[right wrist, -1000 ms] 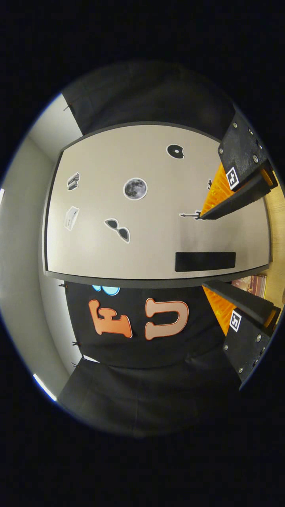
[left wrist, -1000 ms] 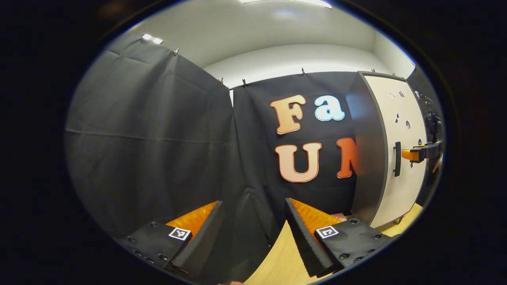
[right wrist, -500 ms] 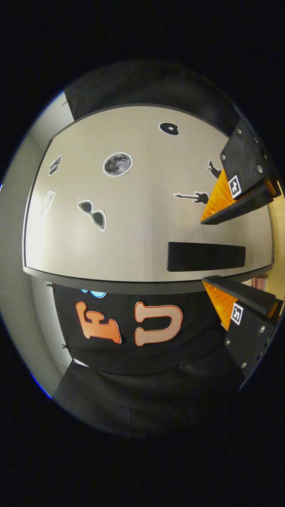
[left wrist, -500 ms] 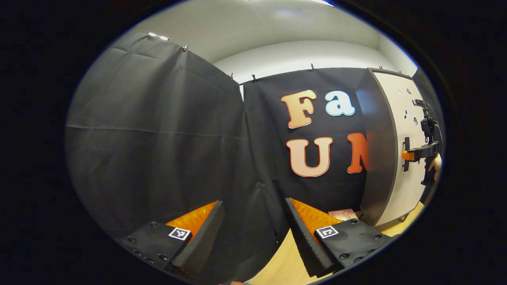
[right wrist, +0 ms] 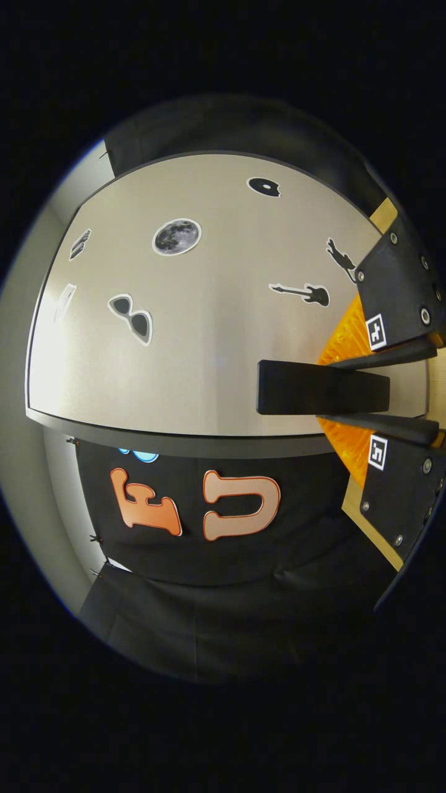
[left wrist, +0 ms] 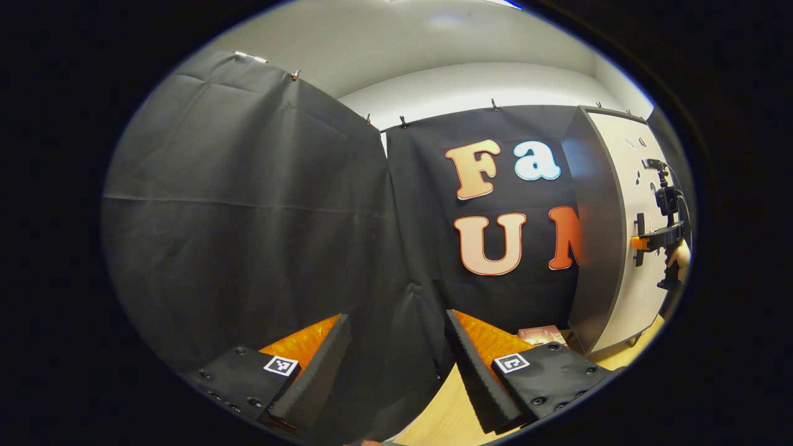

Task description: Open the cabinet door with the right hand, grasp the bottle in the cabinet with the left hand and place it on the coaster, then close the cabinet door with the right hand.

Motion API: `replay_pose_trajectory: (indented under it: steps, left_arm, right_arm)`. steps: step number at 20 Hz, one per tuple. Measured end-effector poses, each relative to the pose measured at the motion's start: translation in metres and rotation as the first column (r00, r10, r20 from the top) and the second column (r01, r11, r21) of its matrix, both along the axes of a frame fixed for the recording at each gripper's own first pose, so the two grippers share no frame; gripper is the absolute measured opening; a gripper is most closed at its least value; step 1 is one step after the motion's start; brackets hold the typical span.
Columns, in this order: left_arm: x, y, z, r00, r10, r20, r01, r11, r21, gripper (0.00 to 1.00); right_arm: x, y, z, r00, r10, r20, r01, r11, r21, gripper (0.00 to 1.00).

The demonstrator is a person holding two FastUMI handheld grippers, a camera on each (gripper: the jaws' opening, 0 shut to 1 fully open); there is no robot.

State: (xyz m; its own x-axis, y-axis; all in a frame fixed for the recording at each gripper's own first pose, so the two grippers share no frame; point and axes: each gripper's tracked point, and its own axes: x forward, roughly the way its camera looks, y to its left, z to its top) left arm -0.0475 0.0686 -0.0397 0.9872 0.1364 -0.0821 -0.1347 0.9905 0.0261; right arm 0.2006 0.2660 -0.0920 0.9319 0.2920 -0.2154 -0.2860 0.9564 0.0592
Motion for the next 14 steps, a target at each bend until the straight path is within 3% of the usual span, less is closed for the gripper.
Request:
replay_pose_trajectory:
  steps: [14]
  left_arm:
    - [0.005, -0.029, -0.006, 0.999, -0.042, -0.003, 0.042, 0.999, -0.007, 0.98]
  right_arm:
    - [-0.040, -0.018, 0.015, 0.988, 0.153, 0.016, -0.154, 0.986, 0.059, 0.21]
